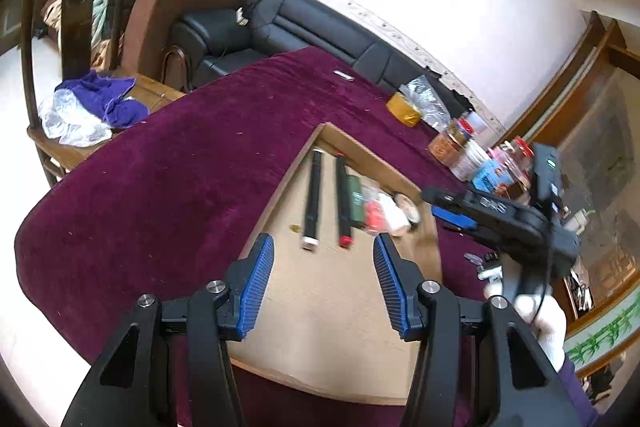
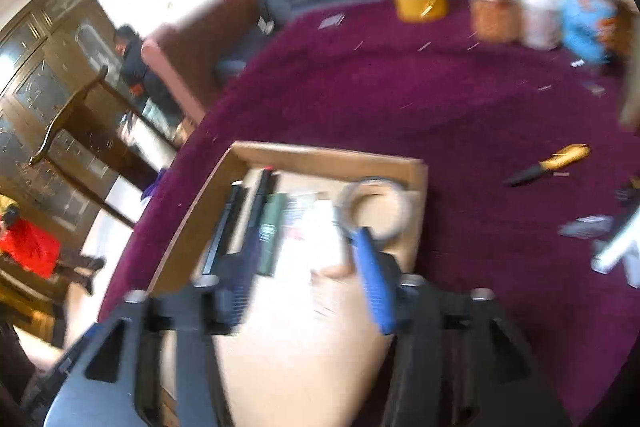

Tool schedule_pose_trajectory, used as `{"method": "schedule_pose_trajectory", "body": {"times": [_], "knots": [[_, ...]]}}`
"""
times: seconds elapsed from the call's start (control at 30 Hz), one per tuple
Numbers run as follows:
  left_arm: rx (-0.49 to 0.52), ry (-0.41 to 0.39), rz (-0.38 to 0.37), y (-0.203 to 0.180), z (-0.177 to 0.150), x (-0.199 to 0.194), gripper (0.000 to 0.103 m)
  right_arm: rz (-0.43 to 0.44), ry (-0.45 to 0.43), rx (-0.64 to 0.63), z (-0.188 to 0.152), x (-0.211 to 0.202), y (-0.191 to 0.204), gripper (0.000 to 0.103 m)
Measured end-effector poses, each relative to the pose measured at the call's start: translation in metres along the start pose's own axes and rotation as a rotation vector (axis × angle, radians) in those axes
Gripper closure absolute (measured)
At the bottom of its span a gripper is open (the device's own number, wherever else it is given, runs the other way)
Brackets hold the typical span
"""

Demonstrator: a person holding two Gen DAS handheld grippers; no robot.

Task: Organize rigid objects

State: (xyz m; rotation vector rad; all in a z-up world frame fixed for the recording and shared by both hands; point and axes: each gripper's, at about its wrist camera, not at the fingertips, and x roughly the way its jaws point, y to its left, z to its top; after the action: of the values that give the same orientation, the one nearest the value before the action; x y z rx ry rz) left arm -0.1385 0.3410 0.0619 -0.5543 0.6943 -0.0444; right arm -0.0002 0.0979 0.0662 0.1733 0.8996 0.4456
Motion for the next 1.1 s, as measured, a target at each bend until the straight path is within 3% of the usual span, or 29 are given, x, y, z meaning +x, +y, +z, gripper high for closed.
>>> {"method": "schedule_pose_trajectory", "body": {"times": [0.2,0.5,0.57,0.77,0.9,1.1], "knots": [[0.086,0.03,-0.106,-0.069,-0.033,0.004,0.053,-0.031,-0.11,0.154,-0.045,-0.055,-0.066,0.042],[0.352,0.152,-0.154,-0.181,-0.102,0.003,0.053,-0.103,-0.105,0.294,-0.093,-0.074,-0.143,0.042],[0.38,0.157,-0.152,-0.191,-0.109,0.0,0.053,-0.108,-0.122,0.31,-0.098,-0.08,-0.153,0.042],[0.429,0.182,-0.146,-0.216,-0.124,-0.002,0.053,-0.004,-0.118,0.392,-0.104,-0.083,-0.175,0.042],[0.435,0.173,-0.138,-0.22,-0.126,-0.003,0.053,0.011,-0.101,0.389,-0.104,-0.079,-0.175,0.042],[0.417,0.224,-0.146,-0.22,-0.128,0.008,0.053,-0.033,-0.094,0.351,-0.106,-0.077,-0.166,0.038]]}}
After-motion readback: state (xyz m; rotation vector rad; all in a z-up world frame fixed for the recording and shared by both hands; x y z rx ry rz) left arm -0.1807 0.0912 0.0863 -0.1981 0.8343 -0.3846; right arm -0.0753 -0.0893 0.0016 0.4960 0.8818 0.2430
